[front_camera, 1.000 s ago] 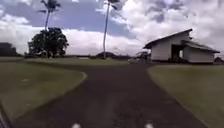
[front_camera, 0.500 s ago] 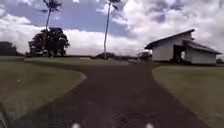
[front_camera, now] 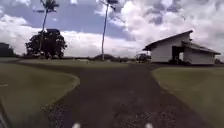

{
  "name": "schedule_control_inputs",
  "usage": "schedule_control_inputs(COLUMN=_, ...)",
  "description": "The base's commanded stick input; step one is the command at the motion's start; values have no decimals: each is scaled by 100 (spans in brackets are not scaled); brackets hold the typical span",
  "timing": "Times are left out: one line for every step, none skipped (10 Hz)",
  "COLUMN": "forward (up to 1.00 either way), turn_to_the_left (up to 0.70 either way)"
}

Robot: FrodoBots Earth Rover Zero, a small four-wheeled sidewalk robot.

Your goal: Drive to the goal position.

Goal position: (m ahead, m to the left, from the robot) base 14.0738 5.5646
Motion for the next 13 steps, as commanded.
schedule_control_inputs(forward=70, turn_to_the_left=0)
schedule_control_inputs(forward=70, turn_to_the_left=0)
schedule_control_inputs(forward=70, turn_to_the_left=0)
schedule_control_inputs(forward=70, turn_to_the_left=0)
schedule_control_inputs(forward=70, turn_to_the_left=0)
schedule_control_inputs(forward=70, turn_to_the_left=0)
schedule_control_inputs(forward=70, turn_to_the_left=0)
schedule_control_inputs(forward=70, turn_to_the_left=0)
schedule_control_inputs(forward=70, turn_to_the_left=0)
schedule_control_inputs(forward=70, turn_to_the_left=0)
schedule_control_inputs(forward=70, turn_to_the_left=0)
schedule_control_inputs(forward=70, turn_to_the_left=0)
schedule_control_inputs(forward=70, turn_to_the_left=0)
